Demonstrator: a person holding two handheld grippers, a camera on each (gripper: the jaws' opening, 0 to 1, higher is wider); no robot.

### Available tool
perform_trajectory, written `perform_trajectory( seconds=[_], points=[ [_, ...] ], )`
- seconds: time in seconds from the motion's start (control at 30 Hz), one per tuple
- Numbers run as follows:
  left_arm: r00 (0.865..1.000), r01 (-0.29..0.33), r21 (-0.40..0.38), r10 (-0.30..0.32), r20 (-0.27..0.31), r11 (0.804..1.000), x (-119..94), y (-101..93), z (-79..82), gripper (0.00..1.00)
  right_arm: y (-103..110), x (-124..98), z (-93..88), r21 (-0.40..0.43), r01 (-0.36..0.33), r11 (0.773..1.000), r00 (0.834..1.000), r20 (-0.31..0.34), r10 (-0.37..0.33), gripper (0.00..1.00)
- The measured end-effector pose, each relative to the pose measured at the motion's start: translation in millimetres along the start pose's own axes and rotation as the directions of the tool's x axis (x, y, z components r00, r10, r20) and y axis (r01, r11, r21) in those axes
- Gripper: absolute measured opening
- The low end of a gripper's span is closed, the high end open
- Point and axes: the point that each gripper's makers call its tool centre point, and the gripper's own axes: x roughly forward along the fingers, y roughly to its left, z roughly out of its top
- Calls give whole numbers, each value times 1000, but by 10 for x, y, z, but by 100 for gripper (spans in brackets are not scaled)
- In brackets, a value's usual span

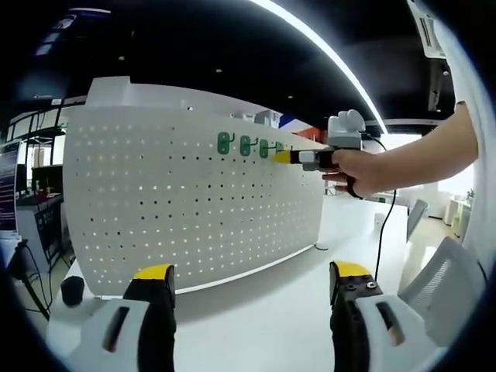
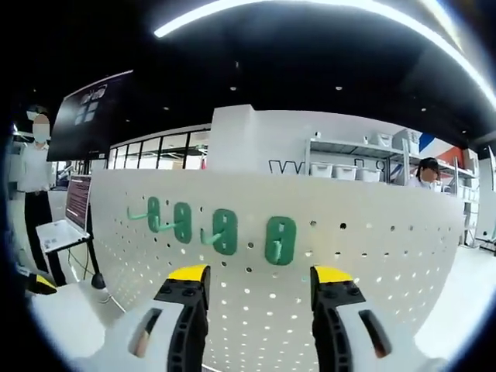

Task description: Insert the hook assembly into the mounting plate slot until the hook locks in place.

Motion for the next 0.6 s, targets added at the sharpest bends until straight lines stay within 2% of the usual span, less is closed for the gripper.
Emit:
perform_trajectory(
  seconds=[0.2,0.4,0.6],
  points=[
    [1000,4,5,-4,-1,1000,16,-8,8,84,4,2,-19,-6,-10,1000,1000,-3,10,51],
    [1000,5,4,-5,2,1000,28,0,19,84,79,-78,-14,-37,-74,997,997,13,75,51],
    [1000,10,9,-10,1,1000,47,3,28,84,135,-203,-68,-33,-129,991,991,27,130,56]
  ],
)
